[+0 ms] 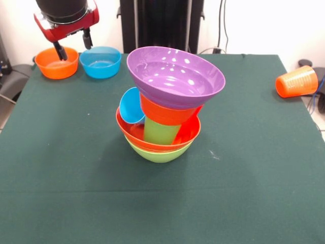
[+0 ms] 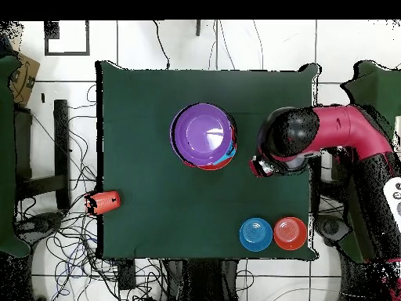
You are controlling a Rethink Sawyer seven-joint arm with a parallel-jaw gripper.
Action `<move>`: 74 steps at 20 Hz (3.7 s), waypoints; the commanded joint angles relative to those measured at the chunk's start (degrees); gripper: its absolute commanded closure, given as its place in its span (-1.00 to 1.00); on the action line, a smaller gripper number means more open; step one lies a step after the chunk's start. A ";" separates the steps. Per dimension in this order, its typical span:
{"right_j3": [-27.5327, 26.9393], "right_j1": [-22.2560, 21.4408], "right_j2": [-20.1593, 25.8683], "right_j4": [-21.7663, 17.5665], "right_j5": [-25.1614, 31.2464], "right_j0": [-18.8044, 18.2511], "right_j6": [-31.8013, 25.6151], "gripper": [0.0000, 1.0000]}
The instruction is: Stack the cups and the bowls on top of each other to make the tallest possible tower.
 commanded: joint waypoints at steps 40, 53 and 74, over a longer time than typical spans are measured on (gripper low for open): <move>7.94 1.82 -0.47 -4.65 -7.72 -3.70 -17.51 -1.00; 6.79 3.18 -2.78 -4.23 -13.85 -1.74 -8.16 -1.00; 10.59 0.10 -5.33 -3.38 -17.35 -3.99 -3.33 -1.00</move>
